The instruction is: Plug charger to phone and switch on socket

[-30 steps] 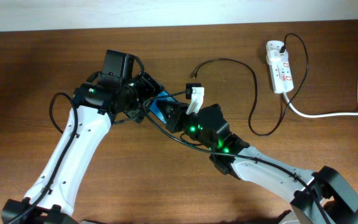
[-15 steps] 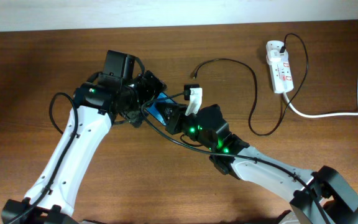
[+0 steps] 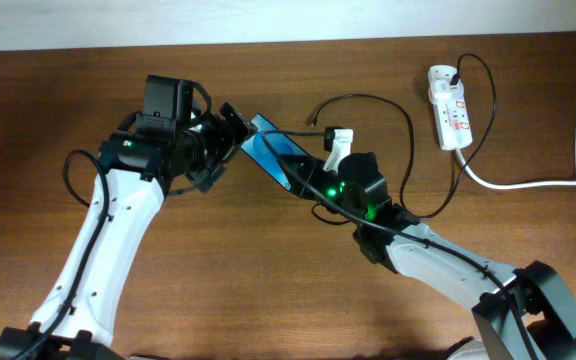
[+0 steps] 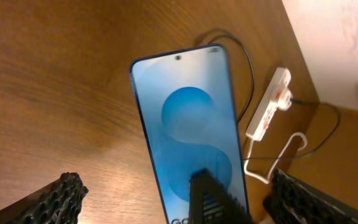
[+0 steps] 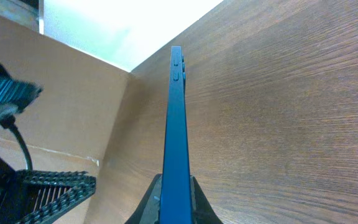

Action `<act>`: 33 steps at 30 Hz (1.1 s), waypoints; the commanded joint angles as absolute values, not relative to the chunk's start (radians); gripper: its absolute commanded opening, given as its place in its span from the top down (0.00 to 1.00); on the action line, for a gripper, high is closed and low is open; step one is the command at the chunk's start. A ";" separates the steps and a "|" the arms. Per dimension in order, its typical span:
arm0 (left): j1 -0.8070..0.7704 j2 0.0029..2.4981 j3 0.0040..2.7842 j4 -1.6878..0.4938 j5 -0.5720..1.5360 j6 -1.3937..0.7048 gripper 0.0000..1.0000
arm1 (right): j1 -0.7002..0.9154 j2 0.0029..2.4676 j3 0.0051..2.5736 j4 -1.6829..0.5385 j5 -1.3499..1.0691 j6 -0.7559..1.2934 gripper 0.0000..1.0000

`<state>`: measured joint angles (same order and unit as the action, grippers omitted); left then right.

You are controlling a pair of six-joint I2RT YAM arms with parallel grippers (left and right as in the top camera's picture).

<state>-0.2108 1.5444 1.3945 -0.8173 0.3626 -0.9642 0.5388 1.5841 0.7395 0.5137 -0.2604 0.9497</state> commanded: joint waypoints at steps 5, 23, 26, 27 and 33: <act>-0.208 1.388 1.417 -0.903 0.289 -0.617 0.01 | 0.427 1.573 0.752 0.448 -0.550 1.060 0.96; -0.208 0.987 1.011 -0.772 0.171 -0.590 0.01 | 0.390 1.564 0.752 0.484 -0.912 1.336 0.96; -0.208 0.949 0.916 -0.702 0.187 -0.644 0.01 | 0.390 1.564 0.752 0.569 -0.932 1.482 0.96; -0.208 0.952 0.911 -0.702 0.187 -0.662 0.01 | 0.390 1.564 0.752 0.577 -0.932 1.516 0.96; -0.208 0.964 0.911 -0.640 0.188 -0.723 0.01 | 0.390 1.564 0.752 0.577 -0.939 1.695 0.96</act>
